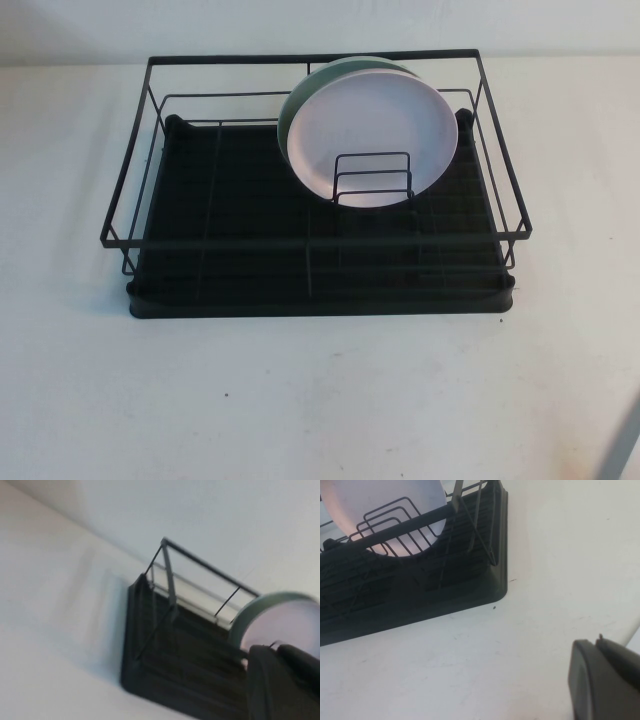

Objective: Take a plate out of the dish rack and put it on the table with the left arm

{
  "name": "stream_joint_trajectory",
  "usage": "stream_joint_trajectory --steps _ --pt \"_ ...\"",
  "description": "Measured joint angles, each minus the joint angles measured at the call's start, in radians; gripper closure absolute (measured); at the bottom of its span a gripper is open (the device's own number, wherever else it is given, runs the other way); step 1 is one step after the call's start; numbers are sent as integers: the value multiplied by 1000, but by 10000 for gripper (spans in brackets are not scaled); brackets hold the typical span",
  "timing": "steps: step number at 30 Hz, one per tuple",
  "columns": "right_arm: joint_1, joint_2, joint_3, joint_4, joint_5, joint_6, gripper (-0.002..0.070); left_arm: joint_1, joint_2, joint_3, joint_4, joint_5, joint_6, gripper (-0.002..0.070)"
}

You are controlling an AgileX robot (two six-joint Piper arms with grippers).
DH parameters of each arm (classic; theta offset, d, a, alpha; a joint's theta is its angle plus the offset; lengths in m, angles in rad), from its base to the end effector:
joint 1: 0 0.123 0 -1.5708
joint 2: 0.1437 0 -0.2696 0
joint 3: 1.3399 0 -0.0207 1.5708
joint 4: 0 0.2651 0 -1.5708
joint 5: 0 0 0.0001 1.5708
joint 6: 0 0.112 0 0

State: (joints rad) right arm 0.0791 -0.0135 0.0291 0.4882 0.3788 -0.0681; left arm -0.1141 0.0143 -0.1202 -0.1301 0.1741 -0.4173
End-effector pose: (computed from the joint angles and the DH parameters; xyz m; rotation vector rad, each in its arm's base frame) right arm 0.1001 0.0275 0.1685 0.1653 1.8537 0.4876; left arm 0.1010 -0.0141 0.2388 -0.3195 1.5426 -0.5374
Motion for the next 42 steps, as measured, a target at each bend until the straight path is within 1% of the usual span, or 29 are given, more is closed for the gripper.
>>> stream_joint_trajectory --steps 3,6,8,12,15,17,19,21,26,30,33,35,37,42 --pt "0 0 0 0 0 0 694 0 118 -206 82 282 126 679" --pt "0 0 0 0 0 0 694 0 293 -413 77 457 366 679" --pt "0 0 0 0 0 0 694 0 434 -552 19 541 556 679" --pt "0 0 0 0 0 0 694 0 717 -784 -169 713 996 679" --pt "0 0 0 0 0 0 694 0 916 -929 -307 825 1243 679" --pt "0 0 0 0 0 0 694 -9 1049 -1022 -355 870 1342 679" --pt "0 0 0 0 0 0 694 -37 1158 -1100 -360 884 1391 679" --pt "0 0 0 0 0 0 694 -88 1273 -1189 -335 884 1428 679" --pt "0 0 0 0 0 0 694 -237 1528 -1423 -190 908 1452 679" --pt "0 0 0 0 0 0 694 -315 1718 -1634 -116 923 1382 679" --pt "0 0 0 0 0 0 694 -329 1819 -1764 -130 925 1334 669" --pt "0 0 0 0 0 0 694 -329 1863 -1828 -145 925 1322 626" --pt "0 0 0 0 0 0 694 -329 1892 -1876 -164 916 1318 552" --pt "0 0 0 0 0 0 694 -329 1903 -1902 -197 810 1344 268"
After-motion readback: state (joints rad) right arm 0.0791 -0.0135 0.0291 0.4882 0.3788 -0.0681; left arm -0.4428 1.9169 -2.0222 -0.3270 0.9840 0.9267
